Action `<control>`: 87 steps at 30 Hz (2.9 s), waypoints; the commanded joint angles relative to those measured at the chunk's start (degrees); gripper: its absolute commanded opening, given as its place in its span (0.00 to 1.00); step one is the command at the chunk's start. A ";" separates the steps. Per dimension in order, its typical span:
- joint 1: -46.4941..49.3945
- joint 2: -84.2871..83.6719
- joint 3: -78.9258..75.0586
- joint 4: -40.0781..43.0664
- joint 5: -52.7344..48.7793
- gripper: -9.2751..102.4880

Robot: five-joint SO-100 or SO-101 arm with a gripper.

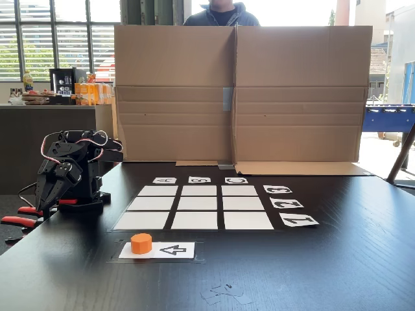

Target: Pick up the round, orange token and place it in the grid on square A1.

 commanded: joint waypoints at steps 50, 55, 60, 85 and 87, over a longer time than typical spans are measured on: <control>-8.70 -57.04 -45.79 13.45 -1.41 0.26; -11.87 -66.18 -54.67 19.34 -1.05 0.26; -15.29 -74.71 -62.23 22.41 0.97 0.26; -32.61 -104.41 -88.24 18.81 10.11 0.29; -34.37 -107.49 -91.49 18.81 12.22 0.29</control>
